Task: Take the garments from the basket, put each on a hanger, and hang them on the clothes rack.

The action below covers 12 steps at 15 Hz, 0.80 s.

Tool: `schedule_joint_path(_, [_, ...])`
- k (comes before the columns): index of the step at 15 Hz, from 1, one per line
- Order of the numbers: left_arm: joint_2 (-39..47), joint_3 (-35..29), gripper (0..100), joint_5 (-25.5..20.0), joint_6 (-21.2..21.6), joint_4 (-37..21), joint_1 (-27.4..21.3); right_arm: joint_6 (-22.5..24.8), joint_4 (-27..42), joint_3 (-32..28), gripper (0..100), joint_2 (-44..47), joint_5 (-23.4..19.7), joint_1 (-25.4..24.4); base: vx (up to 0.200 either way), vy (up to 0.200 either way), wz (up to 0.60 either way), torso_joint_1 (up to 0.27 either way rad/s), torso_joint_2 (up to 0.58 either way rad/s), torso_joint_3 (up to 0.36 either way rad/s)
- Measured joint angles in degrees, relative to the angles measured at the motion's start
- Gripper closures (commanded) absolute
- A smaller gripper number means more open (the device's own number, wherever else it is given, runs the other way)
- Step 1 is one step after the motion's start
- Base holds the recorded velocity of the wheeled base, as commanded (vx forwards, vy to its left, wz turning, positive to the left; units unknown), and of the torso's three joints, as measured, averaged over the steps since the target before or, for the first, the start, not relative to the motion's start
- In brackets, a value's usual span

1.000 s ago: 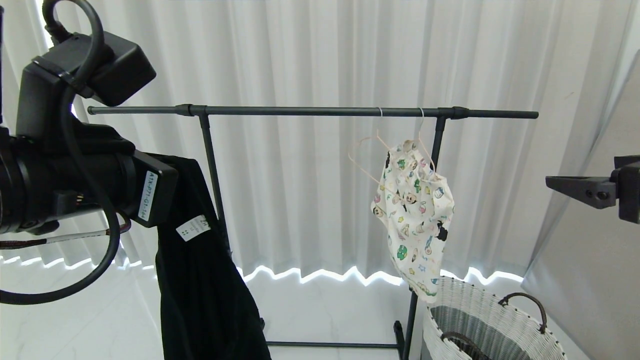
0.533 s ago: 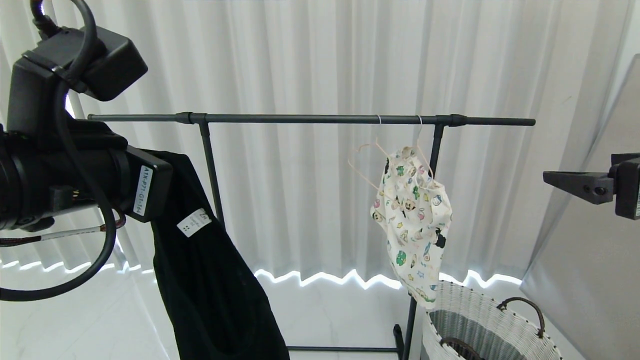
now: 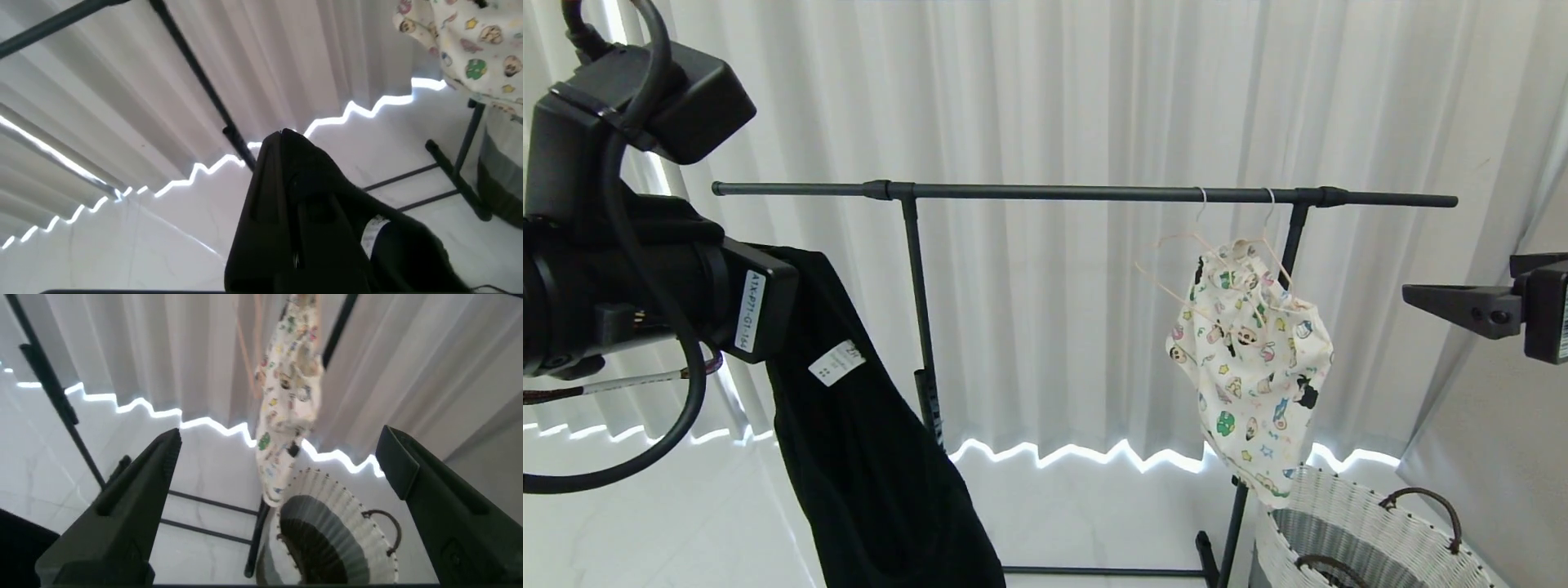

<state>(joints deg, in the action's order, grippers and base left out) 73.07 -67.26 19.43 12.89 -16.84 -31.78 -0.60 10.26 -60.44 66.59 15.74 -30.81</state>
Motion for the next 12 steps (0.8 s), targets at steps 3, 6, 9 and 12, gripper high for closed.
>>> schedule_joint_path(3, [0.0, 0.1, 100, -0.1, 0.0, 0.0, -0.1, 0.2, 0.3, 0.3, 0, 0.1, -5.0, 1.4, 0.000, 0.000, 0.00, 0.000, 0.00, 0.000])
schedule_joint_path(6, [0.0, 0.1, 100, 0.0, 0.0, 0.0, 0.0, 0.4, 0.1, 1.0, 0, 0.8, -8.2, 3.2, 0.200, 0.000, 0.00, -0.004, 0.00, 0.001])
schedule_joint_path(9, [0.0, 0.0, 100, 0.0, 0.0, 0.0, 0.0, 0.4, 0.0, 0.9, 0, 1.6, -10.5, 5.0, 0.200, 0.000, 0.00, 0.001, 0.00, 0.001])
schedule_joint_path(12, [0.0, -0.1, 100, 0.0, 0.0, 0.1, -0.2, 0.4, 0.0, 0.9, 0, 2.5, -11.0, 6.1, 0.200, 0.000, 0.00, 0.004, 0.00, 0.002])
